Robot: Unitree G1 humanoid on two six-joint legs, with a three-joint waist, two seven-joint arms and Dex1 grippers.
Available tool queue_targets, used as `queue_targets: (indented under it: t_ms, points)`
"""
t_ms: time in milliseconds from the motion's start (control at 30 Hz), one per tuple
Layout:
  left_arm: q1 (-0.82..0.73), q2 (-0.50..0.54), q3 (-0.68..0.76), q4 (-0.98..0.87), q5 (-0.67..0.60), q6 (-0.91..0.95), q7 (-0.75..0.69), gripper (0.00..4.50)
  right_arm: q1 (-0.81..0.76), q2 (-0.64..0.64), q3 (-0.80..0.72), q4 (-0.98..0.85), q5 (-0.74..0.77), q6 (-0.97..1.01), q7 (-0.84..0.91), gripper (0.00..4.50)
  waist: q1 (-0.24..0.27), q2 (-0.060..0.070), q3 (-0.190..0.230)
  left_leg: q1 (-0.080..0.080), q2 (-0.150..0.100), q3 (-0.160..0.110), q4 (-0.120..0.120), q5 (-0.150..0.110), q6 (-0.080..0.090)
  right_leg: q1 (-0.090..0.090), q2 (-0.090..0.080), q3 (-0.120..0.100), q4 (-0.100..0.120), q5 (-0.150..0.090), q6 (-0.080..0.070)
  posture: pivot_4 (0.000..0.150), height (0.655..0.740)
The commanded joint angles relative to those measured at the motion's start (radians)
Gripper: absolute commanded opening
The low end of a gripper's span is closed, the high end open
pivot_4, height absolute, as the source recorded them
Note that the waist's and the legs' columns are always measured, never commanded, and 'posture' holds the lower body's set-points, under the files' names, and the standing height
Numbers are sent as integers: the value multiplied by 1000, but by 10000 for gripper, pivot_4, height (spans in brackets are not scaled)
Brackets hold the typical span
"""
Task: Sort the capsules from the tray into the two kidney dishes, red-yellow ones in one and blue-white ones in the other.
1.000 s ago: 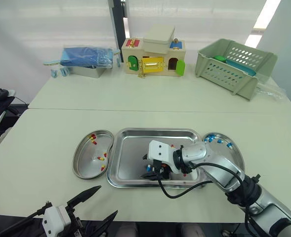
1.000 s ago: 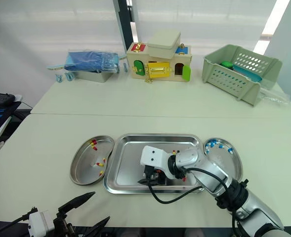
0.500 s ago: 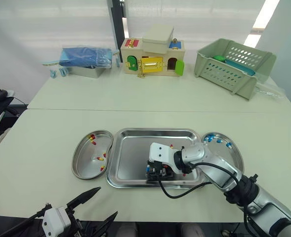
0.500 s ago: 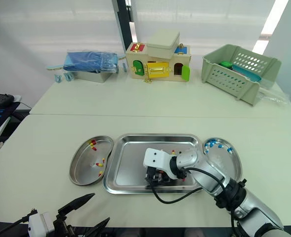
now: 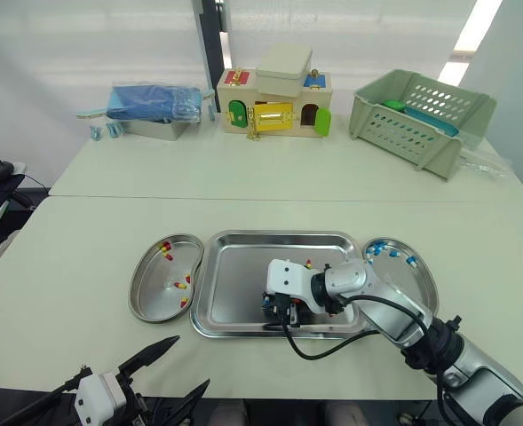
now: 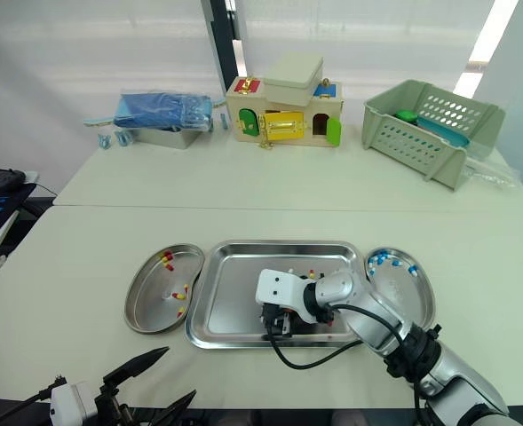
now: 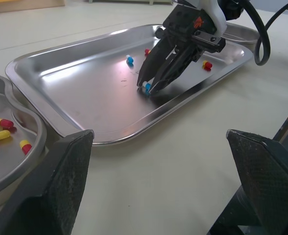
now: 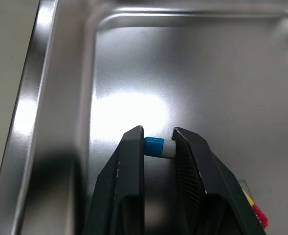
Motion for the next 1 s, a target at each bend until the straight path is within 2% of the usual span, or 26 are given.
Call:
queue_targets:
  t_ms: [33, 167, 300, 533, 600, 667, 767, 1000]
  points:
    - [5, -1, 6, 5, 0, -25, -12, 45000, 14, -2, -10, -3, 4, -5, 15, 6106, 0, 0, 0, 0, 0, 0, 0, 0, 0, 0, 0, 0, 0, 0, 0, 1500, 7400]
    - [7, -2, 7, 15, -1, -33, -22, 45000, 14, -19, -80, -49, 56, -18, 48, 6106, 1, 0, 0, 0, 0, 0, 0, 0, 0, 1, 0, 0, 0, 0, 0, 1500, 7400]
    - [14, 3, 1, 25, -3, -48, -40, 45000, 39, -70, -216, -140, 167, -28, 104, 6106, 2, 0, 0, -1, 0, 0, 0, 0, 0, 1, 0, 0, 0, 0, 0, 1500, 7400]
    - [3, 23, -15, 66, 2, -97, -121, 45000, 180, -308, -532, -230, 329, -41, 202, 6106, 7, -1, 1, -2, -1, 1, 0, 0, 0, 2, -1, -1, -3, 0, 0, 1500, 7400]
    - [-13, 32, -15, 81, -3, -101, -140, 45000, 264, -410, -671, -215, 360, -54, 244, 6106, 7, -1, 1, -2, 0, 1, 0, 0, 0, 2, -1, -1, -2, 0, 0, 1500, 7400]
    - [-27, 45, -17, 96, -6, -109, -165, 45000, 347, -492, -789, -186, 378, -70, 274, 6106, 9, 0, 1, -3, 0, 1, 0, 0, 0, 3, -1, -1, -3, 0, 0, 1500, 7400]
    - [-43, 64, -27, 114, -9, -126, -209, 45000, 444, -564, -885, -141, 368, -109, 292, 6106, 5, 0, 1, -3, 0, 1, 0, 0, 0, 3, -1, -1, -2, 0, 0, 1500, 7400]
    - [-91, 100, -47, 100, -18, -91, -236, 45000, 554, -607, -973, -89, 347, -155, 273, 6106, -3, 0, 1, 0, 0, 3, 0, 0, 0, 4, 0, 1, -1, 0, 0, 1500, 7400]
